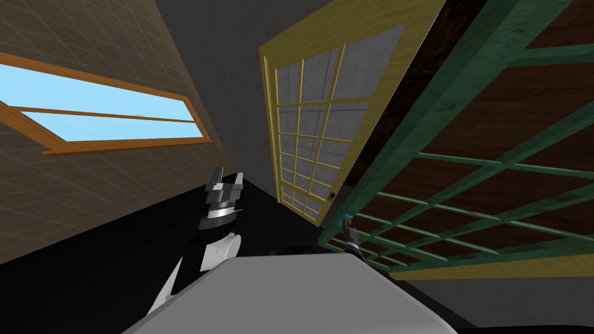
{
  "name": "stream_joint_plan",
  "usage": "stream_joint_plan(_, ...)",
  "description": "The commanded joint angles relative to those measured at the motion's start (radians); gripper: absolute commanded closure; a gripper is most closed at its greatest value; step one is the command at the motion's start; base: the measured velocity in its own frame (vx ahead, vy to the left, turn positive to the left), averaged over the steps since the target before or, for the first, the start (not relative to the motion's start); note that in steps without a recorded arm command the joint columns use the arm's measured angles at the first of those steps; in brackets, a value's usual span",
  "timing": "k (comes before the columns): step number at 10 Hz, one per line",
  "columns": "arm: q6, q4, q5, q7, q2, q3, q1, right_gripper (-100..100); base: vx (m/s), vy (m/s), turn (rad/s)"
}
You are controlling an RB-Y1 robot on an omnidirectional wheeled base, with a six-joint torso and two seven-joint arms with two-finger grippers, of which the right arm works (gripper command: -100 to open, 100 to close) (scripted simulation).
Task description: Pull the door open
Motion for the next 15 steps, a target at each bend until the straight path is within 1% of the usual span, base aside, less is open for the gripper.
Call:
stream_joint_plan(1,-0.014,0.028,-0.007,-0.020,-0.015,-0.014,-0.001,100,-0.006,-0.007,-0.005)
stream_joint_plan(2,-0.015,0.027,-0.010,-0.061,-0.016,-0.012,0.001,100,-0.016,-0.004,0.050)
stream_joint_plan(4,-0.016,0.025,-0.013,-0.101,-0.017,-0.010,0.002,100,-0.033,-0.007,0.057)
stream_joint_plan(5,-0.017,0.024,-0.017,-0.139,-0.019,-0.008,0.004,100,-0.027,-0.004,0.045)
stream_joint_plan(6,-0.017,0.024,-0.017,-0.141,-0.019,-0.008,0.004,100,-0.021,-0.001,0.038)
stream_joint_plan(7,-0.018,0.022,-0.020,-0.177,-0.020,-0.006,0.005,100,-0.024,-0.002,0.048)
stream_joint_plan(8,-0.018,0.022,-0.020,-0.181,-0.020,-0.006,0.005,100,-0.017,-0.010,0.023)
stream_joint_plan(9,-0.019,0.021,-0.023,-0.219,-0.021,-0.004,0.007,100,-0.028,-0.002,0.055)
stream_joint_plan(10,-0.019,0.021,-0.023,-0.221,-0.021,-0.004,0.007,100,-0.029,0.000,0.037)
stream_joint_plan(11,-0.020,0.019,-0.027,-0.259,-0.023,-0.002,0.009,100,-0.038,0.003,0.053)
stream_joint_plan(12,-0.020,0.019,-0.027,-0.262,-0.023,-0.002,0.009,100,-0.031,-0.007,0.019)
stream_joint_plan(13,-0.022,0.017,-0.030,-0.301,-0.024,0.001,0.011,100,-0.033,-0.014,0.082)
stream_joint_plan(14,-0.022,0.017,-0.030,-0.304,-0.024,0.001,0.011,100,-0.022,-0.009,0.014)
stream_joint_plan(15,-0.023,0.016,-0.034,-0.339,-0.026,0.003,0.012,100,-0.023,-0.001,0.069)
